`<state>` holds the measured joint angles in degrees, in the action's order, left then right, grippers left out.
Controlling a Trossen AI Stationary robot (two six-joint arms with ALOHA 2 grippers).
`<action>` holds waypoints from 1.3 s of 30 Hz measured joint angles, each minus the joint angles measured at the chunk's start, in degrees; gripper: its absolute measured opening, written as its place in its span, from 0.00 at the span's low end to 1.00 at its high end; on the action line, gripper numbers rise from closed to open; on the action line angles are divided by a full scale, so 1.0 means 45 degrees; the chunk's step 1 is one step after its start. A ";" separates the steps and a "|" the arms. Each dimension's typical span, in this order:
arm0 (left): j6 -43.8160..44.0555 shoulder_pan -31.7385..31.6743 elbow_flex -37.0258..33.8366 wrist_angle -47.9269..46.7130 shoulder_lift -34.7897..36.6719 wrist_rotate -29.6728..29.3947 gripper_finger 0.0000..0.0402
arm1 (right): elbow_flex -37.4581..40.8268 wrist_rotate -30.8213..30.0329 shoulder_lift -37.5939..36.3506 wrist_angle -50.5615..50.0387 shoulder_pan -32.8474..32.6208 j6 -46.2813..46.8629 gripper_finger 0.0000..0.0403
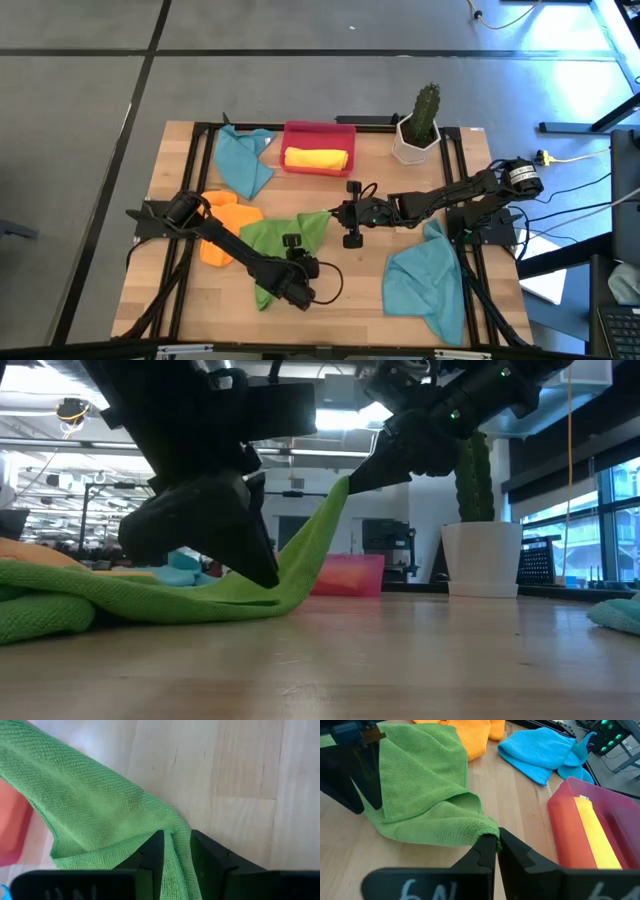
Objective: Roll microfiber towels into tight, uniform cylinder then place into a basket
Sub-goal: Roll the green towel
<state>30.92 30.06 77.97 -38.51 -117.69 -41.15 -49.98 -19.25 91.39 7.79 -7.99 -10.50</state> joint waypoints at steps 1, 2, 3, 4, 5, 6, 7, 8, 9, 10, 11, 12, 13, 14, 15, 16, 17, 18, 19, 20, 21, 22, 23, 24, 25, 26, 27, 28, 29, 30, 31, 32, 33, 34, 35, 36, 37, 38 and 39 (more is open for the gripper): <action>0.0000 -0.0002 0.0000 0.0004 0.0000 0.0010 0.21 | 0.0000 0.0000 0.0000 0.0000 0.0000 0.0000 0.05; 0.0000 -0.0033 0.0000 0.0009 -0.0013 0.0034 0.21 | 0.0000 0.0000 0.0000 0.0000 0.0000 0.0000 0.05; 0.0004 -0.0062 0.0000 0.0017 -0.0035 0.0051 0.21 | 0.0000 0.0000 0.0000 0.0000 0.0000 0.0001 0.05; 0.0005 -0.0106 -0.0005 0.0017 -0.0048 0.0082 0.21 | 0.0000 0.0000 0.0000 0.0000 0.0000 0.0012 0.05; 0.0005 -0.0156 -0.0040 0.0039 -0.0053 0.0083 0.21 | 0.0000 0.0000 0.0000 0.0000 0.0000 0.0029 0.05; 0.0062 -0.0220 -0.0081 0.0052 -0.0053 0.0079 0.21 | 0.0000 0.0000 0.0000 0.0001 0.0000 0.0039 0.05; 0.0110 -0.0277 -0.0140 0.0069 -0.0053 0.0081 0.21 | 0.0000 0.0000 0.0000 0.0005 0.0000 0.0042 0.05; 0.0187 -0.0323 -0.0195 0.0053 -0.0053 0.0085 0.21 | 0.0000 0.0000 0.0000 0.0005 0.0000 0.0039 0.05; 0.0288 -0.0364 -0.0254 0.0048 -0.0053 0.0083 0.21 | 0.0000 0.0000 0.0000 0.0005 0.0000 0.0039 0.05; 0.0336 -0.0385 -0.0287 0.0052 -0.0053 0.0122 0.21 | 0.0000 0.0000 0.0000 0.0005 0.0000 0.0039 0.05; 0.0345 -0.0389 -0.0328 0.0115 -0.0053 0.0242 0.21 | 0.0000 0.0000 0.0000 0.0006 0.0000 0.0044 0.05; 0.0345 -0.0403 -0.0378 0.0195 -0.0053 0.0404 0.21 | 0.0000 0.0000 0.0000 0.0005 0.0000 0.0039 0.05; 0.0349 -0.0432 -0.0417 0.0214 -0.0057 0.0571 0.21 | 0.0000 0.0000 0.0000 0.0010 0.0000 0.0044 0.05; 0.0350 -0.0432 -0.0447 0.0228 -0.0058 0.0693 0.21 | 0.0000 0.0000 0.0000 0.0006 0.0000 0.0044 0.05; 0.0355 -0.0435 -0.0461 0.0262 -0.0058 0.0748 0.21 | 0.0000 0.0000 0.0000 0.0005 0.0000 0.0043 0.05; 0.0350 -0.0444 -0.0461 0.0290 -0.0058 0.0751 0.21 | 0.0000 0.0000 0.0000 0.0010 0.0000 0.0044 0.05; 0.0348 -0.0442 -0.0461 0.0315 -0.0058 0.0748 0.21 | 0.0000 0.0000 0.0000 0.0010 0.0000 0.0044 0.05; 0.0345 -0.0442 -0.0461 0.0344 -0.0058 0.0748 0.21 | 0.0000 0.0000 0.0000 0.0010 0.0000 0.0044 0.05; 0.0345 -0.0442 -0.0461 0.0352 -0.0058 0.0748 0.21 | 0.0000 0.0000 0.0000 0.0010 0.0000 0.0044 0.05; 0.0340 -0.0442 -0.0461 0.0348 -0.0058 0.0748 0.21 | 0.0000 0.0000 0.0000 0.0010 0.0000 0.0044 0.05; 0.0340 -0.0446 -0.0461 0.0339 -0.0058 0.0748 0.21 | 0.0000 0.0000 0.0000 0.0010 0.0000 0.0044 0.05; 0.0340 -0.0483 -0.0461 0.0325 -0.0058 0.0748 0.21 | 0.0000 0.0000 0.0000 0.0010 0.0000 0.0044 0.05; 0.0343 -0.0515 -0.0461 0.0286 -0.0058 0.0753 0.21 | 0.0000 0.0000 0.0000 0.0012 0.0000 0.0044 0.05; 0.0347 -0.0560 -0.0461 0.0230 -0.0058 0.0753 0.21 | 0.0000 0.0000 0.0000 0.0015 0.0000 0.0044 0.05; 0.0367 -0.0616 -0.0474 0.0222 -0.0058 0.0749 0.21 | 0.0000 0.0000 0.0000 0.0015 0.0000 0.0044 0.05; 0.0403 -0.0668 -0.0512 0.0231 -0.0058 0.0735 0.21 | 0.0000 0.0000 0.0000 0.0015 0.0000 0.0044 0.05; 0.0437 -0.0712 -0.0562 0.0224 -0.0058 0.0732 0.21 | 0.0000 0.0000 0.0000 0.0015 0.0000 0.0044 0.05; 0.0437 -0.0747 -0.0597 0.0188 -0.0063 0.0728 0.21 | 0.0000 0.0000 0.0000 0.0015 0.0000 0.0044 0.05; 0.0437 -0.0771 -0.0616 0.0177 -0.0068 0.0728 0.21 | 0.0000 0.0000 0.0000 0.0010 0.0000 0.0044 0.05; 0.0442 -0.0773 -0.0622 0.0147 -0.0068 0.0727 0.21 | 0.0000 0.0000 0.0000 0.0015 0.0000 0.0044 0.05; 0.0441 -0.0772 -0.0622 0.0110 -0.0068 0.0707 0.21 | 0.0000 0.0000 0.0000 0.0015 0.0000 0.0044 0.05; 0.0439 -0.0772 -0.0625 0.0088 -0.0068 0.0691 0.21 | 0.0000 0.0000 0.0000 0.0015 -0.0001 0.0044 0.05; 0.0437 -0.0770 -0.0627 0.0090 -0.0068 0.0658 0.21 | 0.0000 0.0000 0.0000 0.0014 0.0000 0.0044 0.05; 0.0437 -0.0767 -0.0627 0.0090 -0.0068 0.0598 0.21 | 0.0000 0.0000 0.0000 0.0015 0.0000 0.0044 0.05; 0.0437 -0.0767 -0.0627 0.0088 -0.0068 0.0555 0.21 | 0.0000 0.0000 0.0000 0.0015 0.0000 0.0044 0.05; 0.0437 -0.0772 -0.0627 0.0066 -0.0068 0.0517 0.21 | 0.0000 0.0000 0.0000 0.0014 -0.0001 0.0044 0.05; 0.0437 -0.0772 -0.0627 0.0036 -0.0068 0.0510 0.21 | 0.0000 0.0000 0.0000 0.0015 -0.0001 0.0044 0.05; 0.0437 -0.0772 -0.0627 0.0015 -0.0068 0.0505 0.21 | 0.0000 0.0000 0.0000 0.0015 0.0000 0.0044 0.05; 0.0437 -0.0772 -0.0627 -0.0002 -0.0068 0.0505 0.21 | 0.0000 0.0000 0.0000 0.0015 0.0000 0.0044 0.05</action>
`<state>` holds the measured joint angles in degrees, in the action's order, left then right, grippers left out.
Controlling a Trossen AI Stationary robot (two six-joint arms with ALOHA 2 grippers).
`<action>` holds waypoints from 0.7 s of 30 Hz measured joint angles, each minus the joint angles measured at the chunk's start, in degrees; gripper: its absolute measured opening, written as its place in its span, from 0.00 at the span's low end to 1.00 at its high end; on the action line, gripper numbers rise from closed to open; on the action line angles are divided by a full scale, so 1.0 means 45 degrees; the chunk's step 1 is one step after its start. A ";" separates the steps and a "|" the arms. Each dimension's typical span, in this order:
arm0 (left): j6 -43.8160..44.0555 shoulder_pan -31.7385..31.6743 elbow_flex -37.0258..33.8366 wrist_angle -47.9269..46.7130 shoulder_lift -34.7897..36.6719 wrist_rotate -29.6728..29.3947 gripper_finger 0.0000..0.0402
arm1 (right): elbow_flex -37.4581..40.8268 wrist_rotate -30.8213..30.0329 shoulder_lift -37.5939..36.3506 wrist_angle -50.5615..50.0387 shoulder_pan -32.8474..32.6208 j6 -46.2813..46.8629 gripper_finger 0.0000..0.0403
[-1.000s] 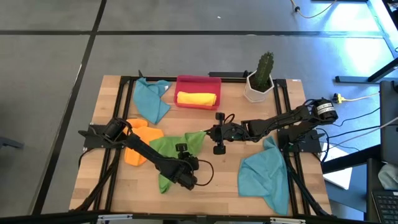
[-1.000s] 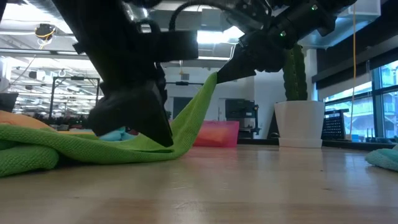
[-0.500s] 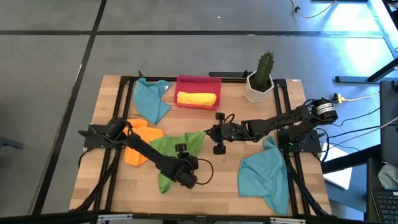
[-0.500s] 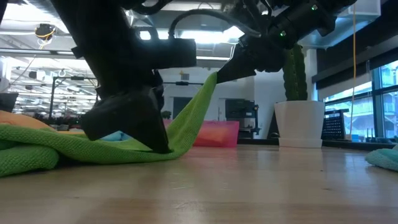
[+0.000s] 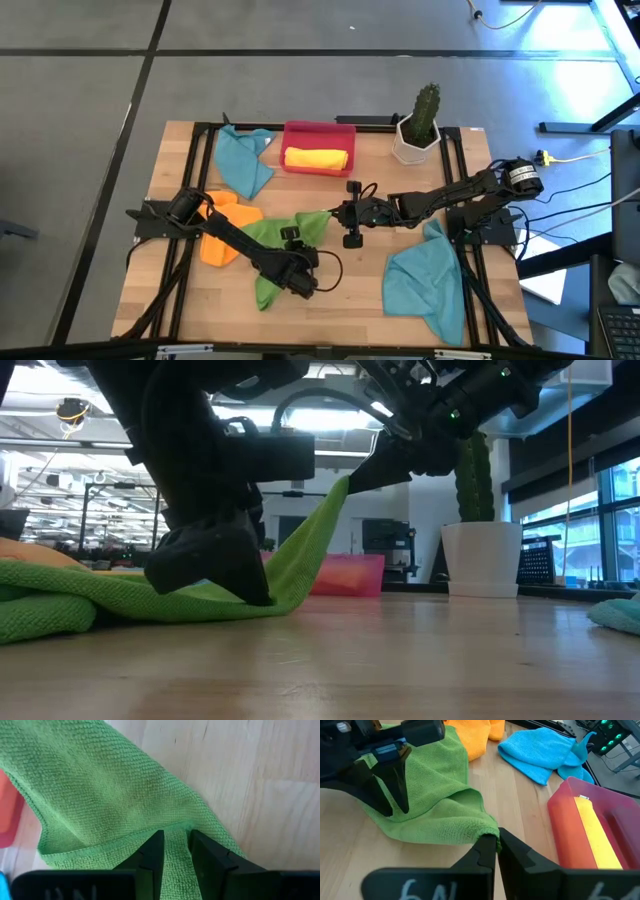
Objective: Roll microfiber towels into tight, uniform cylinder then place into a basket
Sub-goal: Roll the green towel
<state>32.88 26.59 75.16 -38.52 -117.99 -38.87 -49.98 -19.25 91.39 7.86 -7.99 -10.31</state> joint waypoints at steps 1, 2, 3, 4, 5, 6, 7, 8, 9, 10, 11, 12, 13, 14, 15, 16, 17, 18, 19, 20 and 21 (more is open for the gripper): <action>0.0000 0.0000 0.0000 -0.0005 0.0000 0.0000 0.21 | 0.0000 0.0000 0.0000 0.0000 0.0000 0.0000 0.05; 0.0004 0.0000 0.0000 -0.0005 0.0000 0.0000 0.21 | 0.0000 0.0000 0.0000 -0.0001 0.0000 0.0000 0.05; 0.0005 0.0000 0.0000 -0.0005 0.0000 0.0000 0.21 | 0.0000 0.0000 0.0000 0.0000 0.0000 0.0000 0.05; 0.0005 0.0000 0.0000 -0.0005 0.0000 0.0000 0.21 | 0.0000 0.0000 0.0000 0.0000 0.0000 0.0000 0.05; 0.0012 0.0000 0.0000 -0.0005 0.0000 0.0000 0.20 | 0.0000 0.0000 0.0000 0.0000 -0.0001 0.0000 0.05; 0.0071 0.0000 0.0000 0.0000 0.0000 0.0000 0.19 | 0.0000 0.0000 0.0000 0.0000 -0.0002 0.0000 0.05; 0.0164 0.0000 0.0000 -0.0003 0.0000 0.0000 0.18 | 0.0000 0.0000 0.0000 0.0000 0.0000 0.0000 0.05; 0.0230 0.0000 0.0000 0.0000 0.0000 0.0001 0.17 | 0.0000 0.0000 0.0000 0.0000 0.0000 0.0000 0.05; 0.0243 0.0000 0.0000 0.0000 0.0000 0.0001 0.15 | 0.0000 0.0000 0.0000 0.0000 0.0000 0.0000 0.05; 0.0238 0.0000 0.0000 0.0000 0.0000 0.0000 0.14 | 0.0000 0.0000 0.0000 0.0000 0.0000 0.0000 0.05; 0.0243 0.0000 0.0000 0.0000 0.0000 0.0005 0.12 | 0.0000 0.0000 0.0000 0.0000 0.0000 0.0000 0.05; 0.0238 0.0000 0.0000 0.0000 0.0000 -0.0004 0.09 | 0.0000 0.0000 0.0000 0.0000 -0.0001 0.0000 0.05; 0.0235 0.0000 0.0000 -0.0001 0.0000 -0.0068 0.06 | 0.0000 0.0000 0.0000 -0.0002 -0.0003 0.0000 0.05; 0.0227 0.0006 0.0000 -0.0005 0.0000 -0.0222 0.03 | 0.0000 0.0000 0.0000 0.0000 0.0000 0.0000 0.05; 0.0175 0.0039 0.0000 -0.0005 0.0000 -0.0424 0.02 | 0.0000 0.0000 0.0000 0.0000 0.0000 0.0000 0.05; 0.0069 0.0096 0.0000 -0.0008 0.0000 -0.0674 0.01 | 0.0000 0.0000 0.0000 0.0000 0.0000 0.0000 0.05; -0.0039 0.0166 0.0000 -0.0010 0.0000 -0.0900 0.01 | 0.0000 0.0000 0.0000 0.0000 -0.0001 0.0000 0.05; -0.0112 0.0253 0.0000 -0.0012 0.0000 -0.1105 0.00 | 0.0000 0.0000 0.0000 0.0000 0.0000 -0.0001 0.05; -0.0145 0.0377 0.0000 -0.0058 0.0002 -0.1304 0.00 | 0.0000 0.0000 0.0000 0.0000 0.0000 -0.0010 0.05; -0.0138 0.0522 0.0000 -0.0181 0.0039 -0.1539 0.00 | 0.0000 0.0000 0.0000 -0.0001 0.0000 -0.0014 0.05; -0.0090 0.0653 0.0021 -0.0394 0.0083 -0.1783 0.00 | 0.0000 0.0000 0.0000 -0.0001 0.0000 -0.0018 0.05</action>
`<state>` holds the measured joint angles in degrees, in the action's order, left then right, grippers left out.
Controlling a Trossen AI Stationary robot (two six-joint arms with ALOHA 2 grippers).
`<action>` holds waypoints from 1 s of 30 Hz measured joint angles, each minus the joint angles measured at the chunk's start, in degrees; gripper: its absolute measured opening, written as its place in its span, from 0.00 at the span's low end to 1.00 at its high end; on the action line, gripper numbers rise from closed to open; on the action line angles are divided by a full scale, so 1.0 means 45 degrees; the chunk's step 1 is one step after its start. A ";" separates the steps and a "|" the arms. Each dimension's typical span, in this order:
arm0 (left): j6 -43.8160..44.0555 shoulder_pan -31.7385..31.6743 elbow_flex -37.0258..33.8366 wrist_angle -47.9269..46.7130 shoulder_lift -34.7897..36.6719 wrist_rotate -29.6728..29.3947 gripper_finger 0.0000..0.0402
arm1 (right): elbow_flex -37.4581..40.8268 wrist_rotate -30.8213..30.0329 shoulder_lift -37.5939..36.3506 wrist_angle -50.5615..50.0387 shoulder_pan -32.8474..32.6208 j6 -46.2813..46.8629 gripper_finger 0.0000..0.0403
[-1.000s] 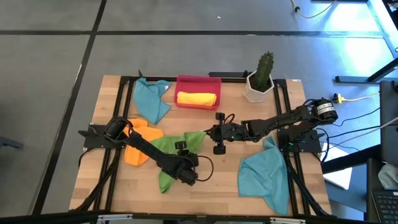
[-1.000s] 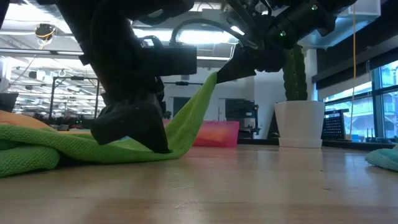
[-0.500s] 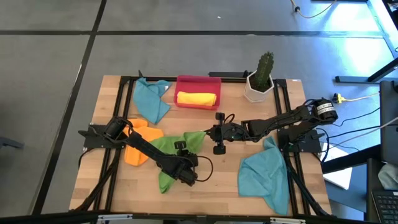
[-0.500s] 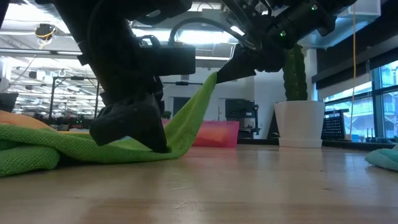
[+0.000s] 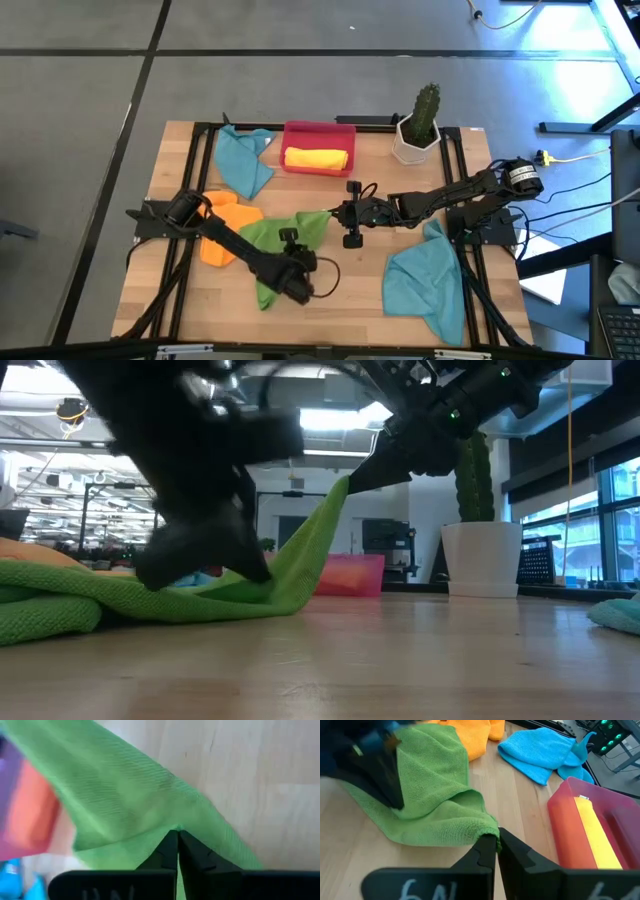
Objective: Roll microfiber towels into tight, uniform cylinder then place into a basket
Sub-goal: Roll the green towel
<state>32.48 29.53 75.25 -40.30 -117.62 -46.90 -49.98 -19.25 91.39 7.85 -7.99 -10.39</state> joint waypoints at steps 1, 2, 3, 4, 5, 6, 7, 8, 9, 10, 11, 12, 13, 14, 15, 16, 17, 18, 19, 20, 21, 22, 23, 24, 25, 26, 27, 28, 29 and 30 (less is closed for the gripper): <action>0.0091 0.0145 0.0106 -0.0353 0.0037 -0.0230 0.00 | 0.0000 -0.0003 0.0000 0.0001 -0.0005 -0.0028 0.05; 0.0283 0.0302 0.0259 -0.0714 0.0066 -0.0557 0.00 | 0.0000 -0.0005 0.0000 -0.0004 -0.0002 -0.0045 0.05; 0.0540 0.0470 0.0445 -0.1190 0.0099 -0.0912 0.00 | 0.0000 -0.0005 0.0000 0.0001 -0.0005 -0.0055 0.05; 0.0839 0.0645 0.0658 -0.1714 0.0132 -0.1265 0.00 | 0.0000 -0.0010 0.0000 0.0001 -0.0003 -0.0055 0.05; 0.1169 0.0809 0.0953 -0.2283 0.0136 -0.1634 0.00 | 0.0000 -0.0015 0.0000 0.0006 -0.0004 -0.0055 0.05; 0.1522 0.1000 0.1248 -0.2795 0.0136 -0.1966 0.00 | 0.0000 -0.0015 0.0000 0.0008 -0.0007 -0.0065 0.05; 0.1859 0.1188 0.1551 -0.3393 0.0136 -0.2287 0.00 | 0.0000 -0.0019 0.0000 0.0061 -0.0047 -0.0069 0.04; 0.2210 0.1401 0.1861 -0.3953 0.0140 -0.2604 0.00 | 0.0000 -0.0072 -0.0013 0.0137 -0.0099 -0.0069 0.04; 0.2540 0.1584 0.2135 -0.4375 0.0141 -0.3003 0.00 | 0.0000 -0.0201 -0.0056 0.0161 -0.0159 -0.0081 0.03; 0.2850 0.1760 0.2359 -0.4738 0.0144 -0.3383 0.00 | 0.0000 -0.0393 -0.0099 0.0218 -0.0249 -0.0097 0.03; 0.3132 0.1915 0.2546 -0.5107 0.0150 -0.3776 0.00 | 0.0000 -0.0557 -0.0173 0.0294 -0.0347 -0.0124 0.02; 0.3381 0.2063 0.2727 -0.5486 0.0155 -0.4180 0.00 | 0.0000 -0.0766 -0.0296 0.0248 -0.0467 -0.0164 0.02; 0.3621 0.2186 0.2873 -0.5865 0.0154 -0.4566 0.00 | 0.0000 -0.0959 -0.0426 0.0216 -0.0585 -0.0207 0.01; 0.3873 0.2302 0.2971 -0.6205 0.0155 -0.4929 0.00 | 0.0000 -0.1160 -0.0566 0.0217 -0.0727 -0.0305 0.01; 0.4130 0.2401 0.3065 -0.6606 0.0155 -0.5190 0.00 | 0.0000 -0.1386 -0.0734 0.0160 -0.0882 -0.0363 0.01; 0.4396 0.2474 0.3143 -0.7040 0.0155 -0.5388 0.00 | 0.0000 -0.1611 -0.0907 0.0070 -0.1034 -0.0380 0.02; 0.4674 0.2528 0.3244 -0.7549 0.0155 -0.5514 0.00 | 0.0000 -0.1857 -0.1060 0.0066 -0.1197 -0.0424 0.02; 0.5048 0.2584 0.3368 -0.8148 0.0155 -0.5627 0.00 | 0.0000 -0.2096 -0.1255 0.0042 -0.1372 -0.0464 0.02; 0.5503 0.2614 0.3519 -0.8858 0.0155 -0.5705 0.00 | 0.0000 -0.2366 -0.1453 -0.0047 -0.1514 -0.0530 0.02; 0.6036 0.2626 0.3680 -0.9550 0.0155 -0.5747 0.00 | 0.0000 -0.2594 -0.1642 -0.0077 -0.1630 -0.0675 0.02; 0.6609 0.2621 0.3830 -1.0259 0.0155 -0.5797 0.00 | 0.0000 -0.2804 -0.1834 -0.0127 -0.1755 -0.0789 0.02; 0.7205 0.2621 0.3975 -1.0965 0.0155 -0.5809 0.00 | 0.0000 -0.3042 -0.2013 -0.0200 -0.1854 -0.0912 0.02; 0.7569 0.2616 0.4065 -1.1136 0.0160 -0.5857 0.00 | 0.0000 -0.3317 -0.2191 -0.0242 -0.1932 -0.1085 0.02; 0.7266 0.2606 0.4074 -1.1004 0.0265 -0.6047 0.00 | 0.0000 -0.3617 -0.2390 -0.0364 -0.2009 -0.1165 0.02; 0.6801 0.2604 0.4051 -1.0979 0.0433 -0.6315 0.00 | 0.0000 -0.3898 -0.2596 -0.0393 -0.2066 -0.1244 0.02; 0.6638 0.2583 0.4096 -1.1068 0.0610 -0.6610 0.00 | 0.0000 -0.4104 -0.2808 -0.0416 -0.2094 -0.1403 0.02; 0.6562 0.2510 0.4189 -1.1054 0.0809 -0.6984 0.00 | 0.0000 -0.4277 -0.3012 -0.0468 -0.2108 -0.1459 0.02; 0.6352 0.2444 0.4198 -1.1032 0.1054 -0.7304 0.00 | 0.0000 -0.4389 -0.3240 -0.0518 -0.2106 -0.1547 0.02; 0.6138 0.2345 0.4188 -1.1047 0.1319 -0.7425 0.00 | 0.0004 -0.4464 -0.3459 -0.0590 -0.2103 -0.1731 0.02; 0.5997 0.2243 0.4185 -1.1050 0.1595 -0.7618 0.00 | 0.0005 -0.4493 -0.3648 -0.0547 -0.2103 -0.1785 0.02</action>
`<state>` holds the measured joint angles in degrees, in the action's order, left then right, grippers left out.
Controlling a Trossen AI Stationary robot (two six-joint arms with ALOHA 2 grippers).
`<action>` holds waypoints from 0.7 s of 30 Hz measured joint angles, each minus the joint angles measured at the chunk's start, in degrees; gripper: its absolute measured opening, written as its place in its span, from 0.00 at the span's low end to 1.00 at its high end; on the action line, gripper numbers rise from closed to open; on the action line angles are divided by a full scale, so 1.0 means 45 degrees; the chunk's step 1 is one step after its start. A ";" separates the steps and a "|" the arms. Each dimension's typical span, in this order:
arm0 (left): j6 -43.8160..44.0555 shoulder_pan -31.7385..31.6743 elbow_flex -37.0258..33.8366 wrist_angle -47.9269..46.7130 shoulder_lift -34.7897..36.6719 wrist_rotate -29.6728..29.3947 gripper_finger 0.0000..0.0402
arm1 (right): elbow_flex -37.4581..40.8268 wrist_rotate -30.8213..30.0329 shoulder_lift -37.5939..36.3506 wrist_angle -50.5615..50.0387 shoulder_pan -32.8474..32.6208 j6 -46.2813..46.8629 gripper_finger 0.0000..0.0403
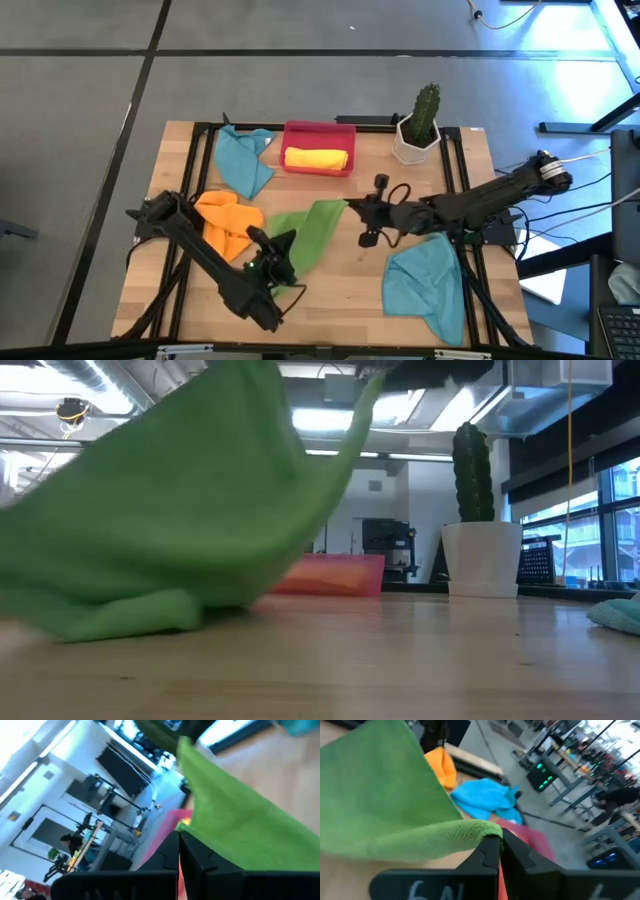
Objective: Roll microfiber towels into tight, uniform cylinder then place into a basket
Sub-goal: Roll the green towel
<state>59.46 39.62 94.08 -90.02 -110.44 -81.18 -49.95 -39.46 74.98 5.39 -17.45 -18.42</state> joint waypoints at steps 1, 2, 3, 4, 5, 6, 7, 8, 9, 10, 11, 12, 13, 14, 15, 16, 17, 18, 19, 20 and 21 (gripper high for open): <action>-0.0024 -0.0117 0.0000 0.0001 0.0319 -0.0203 0.00 | 0.0000 0.0000 -0.0227 -0.0063 0.0000 -0.0065 0.02; -0.0020 -0.0232 0.0000 -0.0013 0.0622 -0.0434 0.00 | 0.0000 -0.0016 -0.0445 -0.0103 0.0004 -0.0114 0.02; -0.0024 -0.0328 0.0000 -0.0009 0.0944 -0.0603 0.00 | 0.0000 -0.0027 -0.0651 -0.0082 0.0015 -0.0232 0.01; -0.0024 -0.0402 0.0000 -0.0005 0.1250 -0.0714 0.00 | 0.0000 -0.0032 -0.0872 -0.0125 0.0015 -0.0327 0.01; -0.0022 -0.0490 0.0000 -0.0006 0.1548 -0.0782 0.00 | 0.0000 -0.0034 -0.1072 -0.0144 0.0015 -0.0373 0.01; -0.0018 -0.0604 0.0000 -0.0008 0.1835 -0.0825 0.00 | 0.0000 -0.0034 -0.1268 -0.0137 0.0015 -0.0423 0.01; -0.0016 -0.0699 0.0000 -0.0003 0.2117 -0.0827 0.00 | 0.0000 -0.0034 -0.1482 -0.0142 0.0015 -0.0565 0.01; -0.0019 -0.0785 0.0000 -0.0003 0.2368 -0.0782 0.00 | 0.0000 -0.0034 -0.1682 -0.0140 0.0015 -0.0659 0.01; -0.0015 -0.0882 0.0000 -0.0003 0.2611 -0.0754 0.00 | 0.0000 -0.0034 -0.1874 -0.0119 0.0015 -0.0730 0.01; -0.0015 -0.0992 0.0000 -0.0014 0.2830 -0.0726 0.00 | 0.0000 -0.0034 -0.2060 -0.0118 0.0015 -0.0790 0.01; -0.0020 -0.1070 0.0000 -0.0007 0.3055 -0.0688 0.00 | 0.0000 -0.0032 -0.2243 -0.0116 0.0015 -0.0833 0.01; -0.0011 -0.1105 0.0000 -0.0002 0.3245 -0.0609 0.00 | 0.0000 -0.0029 -0.2430 -0.0118 0.0015 -0.0854 0.01; -0.0007 -0.1135 0.0000 -0.0002 0.3438 -0.0509 0.00 | 0.0000 -0.0029 -0.2602 -0.0126 0.0015 -0.0888 0.01; 0.0012 -0.1167 0.0000 0.0011 0.3607 -0.0334 0.00 | 0.0000 -0.0029 -0.2779 -0.0119 0.0015 -0.0889 0.01; 0.0036 -0.1149 0.0000 0.0071 0.3755 -0.0108 0.00 | 0.0000 -0.0024 -0.2924 -0.0125 0.0013 -0.0895 0.01; 0.0038 -0.1105 0.0000 0.0178 0.3871 0.0156 0.00 | 0.0000 -0.0021 -0.3023 -0.0126 -0.0029 -0.0902 0.01; 0.0023 -0.1023 0.0000 0.0278 0.3955 0.0414 0.00 | 0.0000 0.0049 -0.3118 -0.0130 -0.0111 -0.0907 0.01; -0.0012 -0.0903 0.0000 0.0423 0.4003 0.0636 0.00 | 0.0000 0.0160 -0.3200 -0.0178 -0.0211 -0.0917 0.01; -0.0074 -0.0745 0.0000 0.0565 0.4014 0.0774 0.00 | 0.0000 0.0377 -0.3237 -0.0186 -0.0325 -0.0917 0.01; -0.0234 -0.0568 0.0000 0.0767 0.4014 0.0867 0.00 | 0.0000 0.0617 -0.3261 -0.0181 -0.0445 -0.0927 0.01; -0.0397 -0.0352 -0.0004 0.0998 0.4006 0.0946 0.00 | 0.0000 0.0868 -0.3278 -0.0189 -0.0582 -0.0925 0.01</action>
<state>57.68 38.04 94.07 -85.53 -92.42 -76.92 -49.95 -35.56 60.23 4.54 -20.07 -22.58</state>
